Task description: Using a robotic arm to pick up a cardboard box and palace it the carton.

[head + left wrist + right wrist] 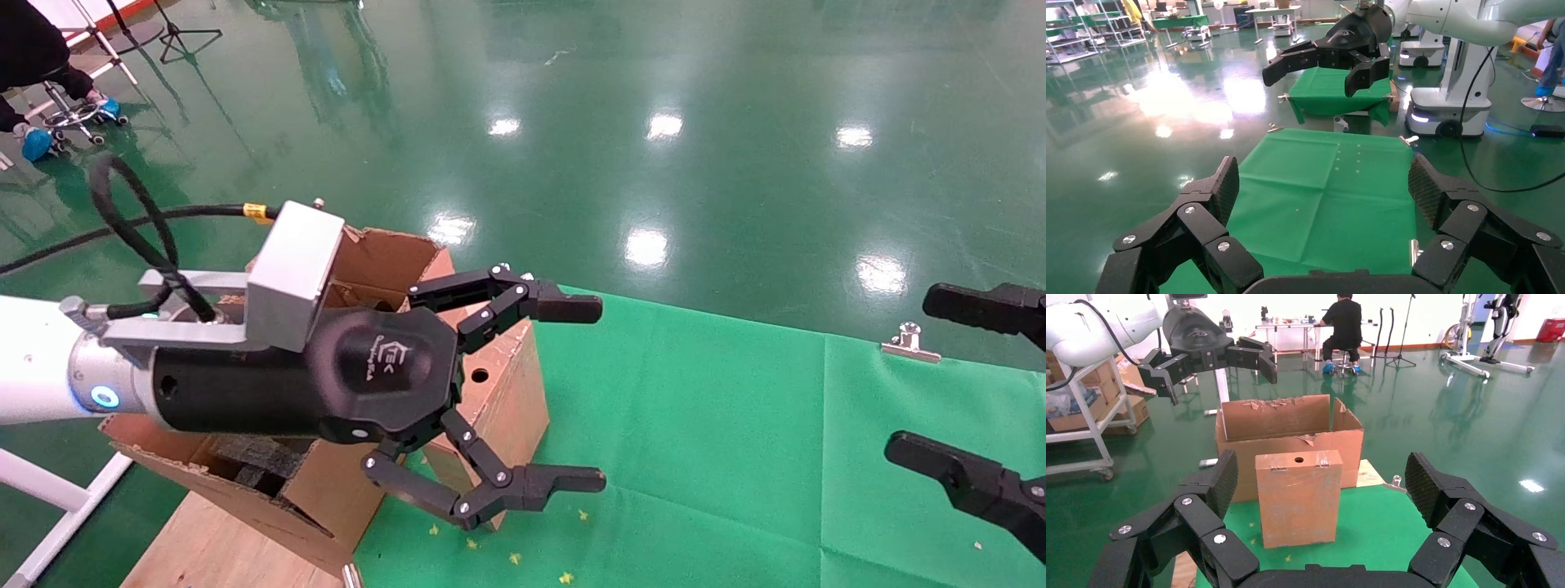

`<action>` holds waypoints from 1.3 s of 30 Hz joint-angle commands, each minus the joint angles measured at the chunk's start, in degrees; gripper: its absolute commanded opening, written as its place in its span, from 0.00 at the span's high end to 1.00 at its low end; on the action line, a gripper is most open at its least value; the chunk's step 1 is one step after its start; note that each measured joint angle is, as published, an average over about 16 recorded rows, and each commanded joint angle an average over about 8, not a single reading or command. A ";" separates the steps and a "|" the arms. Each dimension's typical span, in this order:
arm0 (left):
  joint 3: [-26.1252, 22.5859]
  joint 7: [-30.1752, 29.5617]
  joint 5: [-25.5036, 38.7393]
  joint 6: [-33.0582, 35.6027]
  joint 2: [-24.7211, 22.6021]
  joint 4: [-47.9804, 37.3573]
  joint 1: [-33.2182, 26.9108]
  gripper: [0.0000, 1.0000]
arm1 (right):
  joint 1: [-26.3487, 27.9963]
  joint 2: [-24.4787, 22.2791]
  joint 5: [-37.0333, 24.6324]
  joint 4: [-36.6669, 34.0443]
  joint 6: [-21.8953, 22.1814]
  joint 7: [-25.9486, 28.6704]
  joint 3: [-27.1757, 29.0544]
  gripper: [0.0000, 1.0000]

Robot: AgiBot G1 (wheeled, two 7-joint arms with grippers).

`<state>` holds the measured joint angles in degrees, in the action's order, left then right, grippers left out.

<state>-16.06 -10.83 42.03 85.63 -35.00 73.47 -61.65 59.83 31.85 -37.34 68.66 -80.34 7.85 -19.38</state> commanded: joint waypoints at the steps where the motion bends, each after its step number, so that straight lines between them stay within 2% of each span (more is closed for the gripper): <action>1: 0.00 0.00 0.00 0.00 0.00 0.00 0.00 0.00 | 0.00 0.00 0.00 0.00 0.00 0.00 0.00 0.00; 11: 0.00 0.01 -0.02 0.01 0.00 0.01 0.01 0.00 | 0.00 0.00 0.00 0.00 0.00 0.00 0.00 0.01; 13: 0.00 0.02 0.01 0.01 0.01 0.02 0.00 0.00 | 0.00 0.00 0.00 0.00 0.00 0.00 0.00 0.17; 19: -1.02 -0.71 3.35 0.05 1.23 0.80 -1.20 0.00 | 0.00 0.00 0.00 0.00 0.00 0.00 0.00 0.91; 21: -1.78 -1.72 5.65 -0.27 1.91 1.14 -2.20 0.00 | 0.00 0.00 0.00 0.00 0.00 0.00 0.00 1.00; 24: -2.80 -3.69 8.70 -1.19 2.64 1.21 -3.67 0.00 | 0.00 0.00 0.00 0.00 0.00 0.00 0.00 1.00; 34: -4.16 -6.02 11.11 -2.95 3.85 0.59 -5.19 0.00 | -0.01 -0.01 0.01 -0.01 0.02 0.00 0.00 1.00; 39: -5.81 -8.16 17.30 -5.10 4.64 1.72 -7.30 0.00 | -0.01 -0.01 0.01 -0.01 0.02 0.00 0.00 1.00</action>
<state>-22.54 -20.47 61.26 80.19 -30.94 75.37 -69.89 59.82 31.84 -37.34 68.65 -80.32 7.84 -19.38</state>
